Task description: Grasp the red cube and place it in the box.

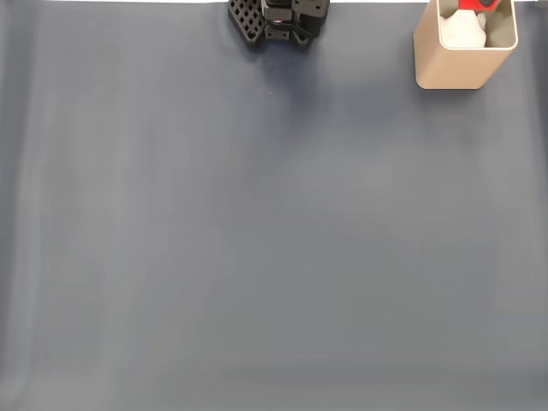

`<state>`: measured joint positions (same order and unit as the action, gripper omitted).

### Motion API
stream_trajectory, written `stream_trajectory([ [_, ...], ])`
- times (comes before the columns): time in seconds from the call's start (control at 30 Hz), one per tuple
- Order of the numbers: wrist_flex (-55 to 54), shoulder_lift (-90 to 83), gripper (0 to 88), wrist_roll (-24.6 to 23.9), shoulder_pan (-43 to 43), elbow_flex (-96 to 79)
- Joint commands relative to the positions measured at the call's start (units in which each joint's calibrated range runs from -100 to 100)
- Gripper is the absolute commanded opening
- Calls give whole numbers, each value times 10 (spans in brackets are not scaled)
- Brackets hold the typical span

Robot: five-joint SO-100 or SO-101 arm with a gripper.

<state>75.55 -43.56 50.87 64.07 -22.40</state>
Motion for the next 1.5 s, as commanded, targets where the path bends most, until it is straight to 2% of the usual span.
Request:
stream_trajectory([
  [0.0, -21, -23, 206, -4, -20, 5],
  [0.13, -21, -23, 279, 3, -25, 6],
  [0.33, -30, -22, 340, 5, -26, 8],
  [1.1, -31, -28, 360, 1, -28, 6],
  [1.27, -31, -29, 309, 1, -31, 5],
  [1.47, -50, -31, 87, 0, -51, 4],
])
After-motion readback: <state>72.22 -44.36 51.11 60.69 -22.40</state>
